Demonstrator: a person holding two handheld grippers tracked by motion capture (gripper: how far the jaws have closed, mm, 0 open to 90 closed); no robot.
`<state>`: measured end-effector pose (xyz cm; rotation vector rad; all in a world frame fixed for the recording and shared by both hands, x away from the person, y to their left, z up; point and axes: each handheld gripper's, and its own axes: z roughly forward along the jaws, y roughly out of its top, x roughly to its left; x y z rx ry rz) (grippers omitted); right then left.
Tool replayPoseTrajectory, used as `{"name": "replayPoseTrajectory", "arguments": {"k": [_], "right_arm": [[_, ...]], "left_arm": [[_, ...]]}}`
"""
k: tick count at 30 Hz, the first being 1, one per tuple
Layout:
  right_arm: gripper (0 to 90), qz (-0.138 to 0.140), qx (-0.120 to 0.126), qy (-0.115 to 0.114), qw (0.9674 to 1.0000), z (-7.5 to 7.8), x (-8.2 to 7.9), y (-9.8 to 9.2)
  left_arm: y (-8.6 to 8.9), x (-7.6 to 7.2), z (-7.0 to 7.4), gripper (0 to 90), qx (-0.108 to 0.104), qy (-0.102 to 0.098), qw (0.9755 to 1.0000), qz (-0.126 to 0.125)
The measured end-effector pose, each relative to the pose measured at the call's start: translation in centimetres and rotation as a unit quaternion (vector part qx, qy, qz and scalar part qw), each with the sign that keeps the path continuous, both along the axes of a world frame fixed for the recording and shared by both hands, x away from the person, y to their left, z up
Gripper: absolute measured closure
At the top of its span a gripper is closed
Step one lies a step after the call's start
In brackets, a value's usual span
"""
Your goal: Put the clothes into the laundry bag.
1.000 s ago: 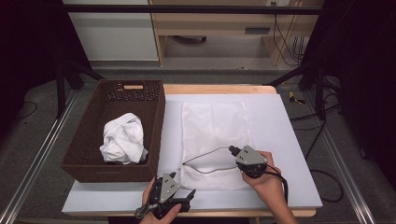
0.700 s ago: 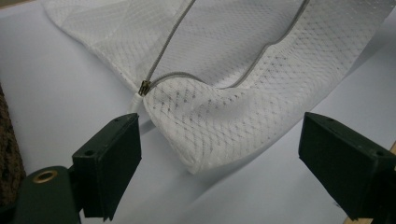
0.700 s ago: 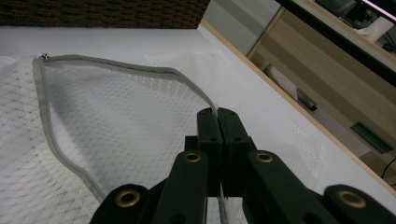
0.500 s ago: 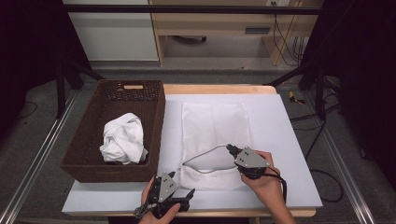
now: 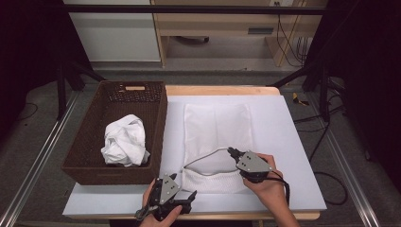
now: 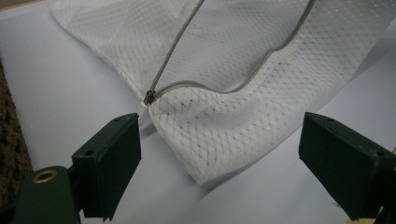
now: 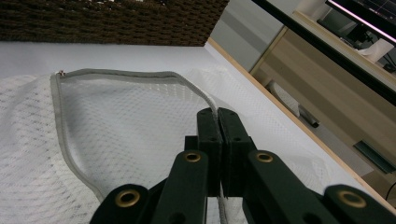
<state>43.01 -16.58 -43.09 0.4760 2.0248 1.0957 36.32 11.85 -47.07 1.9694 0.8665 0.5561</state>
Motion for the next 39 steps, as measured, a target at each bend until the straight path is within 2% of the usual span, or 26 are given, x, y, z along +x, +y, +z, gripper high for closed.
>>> {"name": "replayPoseTrajectory", "arguments": {"k": [13,20,21,25,28,30,31,34,36,37,38,39], "right_arm": [[88.9,0.005,-0.008,0.006,0.9999,-0.2,-0.1,0.1],[88.9,0.002,-0.012,0.013,0.9998,-0.4,-0.1,0.2],[88.9,0.003,-0.012,0.012,0.9999,-0.4,-0.1,0.2],[88.8,0.003,-0.014,0.013,0.9998,-0.4,-0.1,0.1],[88.8,0.002,-0.014,0.015,0.9998,-0.5,-0.2,0.0],[88.8,0.003,-0.014,0.015,0.9998,-0.6,-0.1,0.0],[88.8,0.002,-0.013,0.018,0.9997,-0.6,-0.1,-0.1],[88.7,0.002,-0.013,0.019,0.9997,-0.7,-0.1,-0.2],[88.8,0.003,-0.012,0.021,0.9997,-0.8,0.0,-0.2],[88.8,0.003,-0.012,0.023,0.9996,-0.8,0.0,-0.2],[88.8,0.004,-0.014,0.024,0.9996,-0.9,0.0,-0.2],[88.8,0.004,-0.014,0.025,0.9996,-0.9,0.0,-0.2]], "left_arm": [[0.1,0.0,0.1,13.4,-0.001,0.004,1.0,-0.001],[0.0,-0.3,0.5,12.8,-0.008,0.02,0.9996,-0.016],[0.0,-0.5,0.8,12.7,-0.012,0.026,0.9993,-0.022],[0.4,-1.0,2.0,10.9,-0.03,0.029,0.9987,-0.028],[1.1,-1.2,3.3,9.5,-0.057,0.037,0.9974,-0.027],[1.4,-1.2,3.7,9.2,-0.063,0.037,0.997,-0.026],[1.8,-1.0,4.6,9.1,-0.069,0.039,0.9967,-0.02],[2.3,-0.4,6.2,9.1,-0.059,0.031,0.9976,-0.015],[2.6,0.1,7.4,9.1,-0.061,0.032,0.9976,-0.01],[2.6,0.1,7.4,9.1,-0.061,0.032,0.9976,-0.01],[2.9,0.8,8.8,9.1,-0.056,0.031,0.998,-0.003],[3.1,1.2,9.5,9.1,-0.05,0.028,0.9984,0.001]]}}
